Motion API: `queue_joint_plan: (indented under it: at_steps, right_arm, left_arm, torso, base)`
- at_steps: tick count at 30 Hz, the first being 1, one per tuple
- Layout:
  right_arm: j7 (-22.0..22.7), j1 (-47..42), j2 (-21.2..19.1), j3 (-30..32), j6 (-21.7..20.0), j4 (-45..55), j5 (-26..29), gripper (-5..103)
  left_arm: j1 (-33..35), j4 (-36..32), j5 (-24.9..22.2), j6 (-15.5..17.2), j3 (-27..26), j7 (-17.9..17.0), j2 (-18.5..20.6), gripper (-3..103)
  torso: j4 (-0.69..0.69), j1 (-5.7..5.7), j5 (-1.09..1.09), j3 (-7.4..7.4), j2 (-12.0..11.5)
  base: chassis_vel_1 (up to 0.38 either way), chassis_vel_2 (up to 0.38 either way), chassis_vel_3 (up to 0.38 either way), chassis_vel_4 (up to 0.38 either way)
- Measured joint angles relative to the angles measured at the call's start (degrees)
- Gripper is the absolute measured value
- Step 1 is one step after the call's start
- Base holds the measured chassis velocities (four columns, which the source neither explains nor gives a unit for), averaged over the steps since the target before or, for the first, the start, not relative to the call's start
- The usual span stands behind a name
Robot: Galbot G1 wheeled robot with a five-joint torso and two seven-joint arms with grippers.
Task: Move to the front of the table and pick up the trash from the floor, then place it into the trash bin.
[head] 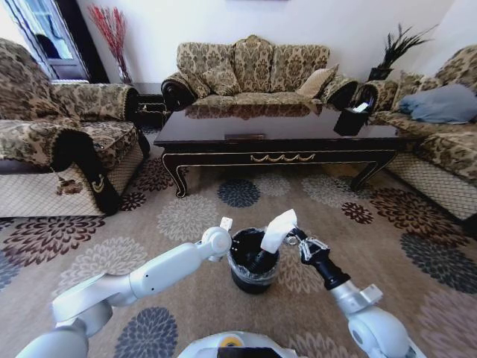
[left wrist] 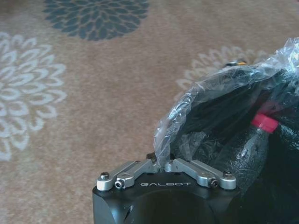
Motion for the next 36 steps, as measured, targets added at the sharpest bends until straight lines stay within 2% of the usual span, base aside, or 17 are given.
queue_joint_plan:
  at_steps: [4,10,14,19,23,26,29,30,31,32,33,36]
  right_arm:
    - [0.43,-0.18,0.6,-1.8,1.0,-2.39,-4.14,0]
    - [1.85,-0.22,1.32,-2.5,1.12,-2.87,-4.67,0]
    - [1.96,-0.6,1.3,-2.51,1.42,-2.93,-5.8,21]
    - [1.97,-0.76,1.54,-2.59,1.96,-3.4,-6.86,32]
    - [1.53,-1.32,1.61,-2.55,2.83,-3.21,-7.22,54]
    - [0.97,-1.38,1.4,-2.36,3.18,-3.35,-7.5,60]
    - [-0.17,-1.55,0.75,-1.9,3.95,-4.12,-9.01,76]
    - [-0.17,-1.55,0.75,-1.9,3.95,-4.12,-9.01,76]
    - [-0.34,-1.61,0.67,-1.82,4.07,-4.23,-9.46,76]
    - [-0.51,-1.76,0.5,-1.7,4.19,-4.42,-11.2,86]
    - [-0.38,-1.79,0.49,-1.65,4.19,-4.53,-12.46,86]
    - [0.45,-1.7,0.5,-1.41,4.29,-5.02,-15.96,96]
  left_arm:
    - [-0.69,-2.9,-1.93,-0.06,1.12,-0.75,0.51,2]
    - [0.4,-1.98,-2.0,-0.09,-0.37,-1.18,1.41,2]
    - [0.98,-2.03,-2.17,-0.1,-1.04,-1.17,1.88,2]
    - [0.73,-1.89,-2.4,-0.08,-1.69,-1.06,1.66,2]
    - [0.8,-1.73,-2.38,-0.03,-2.17,-1.01,1.96,2]
    - [1.01,-1.67,-2.36,0.03,-2.41,-1.0,2.05,2]
    - [1.12,-1.67,-2.18,0.08,-2.74,-0.98,2.22,2]
    - [1.12,-1.67,-2.18,0.08,-2.74,-0.98,2.22,2]
    - [1.14,-1.73,-2.15,0.08,-2.74,-0.98,2.25,2]
    - [1.33,-1.96,-1.95,0.08,-2.75,-0.98,2.29,2]
    - [1.51,-2.07,-1.85,0.08,-2.74,-0.97,2.28,2]
    - [1.96,-2.2,-1.5,0.1,-2.68,-0.96,2.12,2]
  torso:
    - [-0.01,0.0,0.0,-0.01,0.0]
    - [0.02,0.0,0.0,0.0,0.0]
    - [0.01,0.0,-0.01,-0.01,0.0]
    - [0.0,0.0,-0.01,-0.01,0.0]
    - [0.0,0.0,0.0,-0.01,0.0]
    - [0.01,0.0,0.0,0.0,0.0]
    - [0.0,0.0,0.0,0.0,0.0]
    - [0.0,0.0,0.0,0.0,0.0]
    - [0.0,0.0,-0.01,0.0,0.0]
    - [0.01,0.0,0.0,0.0,0.0]
    - [0.0,0.0,0.0,0.0,0.0]
    - [0.0,0.0,0.0,0.0,0.0]
  base:
    - [0.0,0.0,0.0,0.0]
    - [0.0,0.0,0.0,0.0]
    - [0.0,0.0,0.0,0.0]
    - [0.0,0.0,0.0,0.0]
    - [0.0,0.0,0.0,0.0]
    - [0.0,0.0,0.0,0.0]
    - [0.0,0.0,0.0,0.0]
    - [0.0,0.0,0.0,0.0]
    - [0.0,0.0,0.0,0.0]
    - [0.0,0.0,0.0,0.0]
    - [0.0,0.0,0.0,0.0]
    - [0.0,0.0,0.0,0.0]
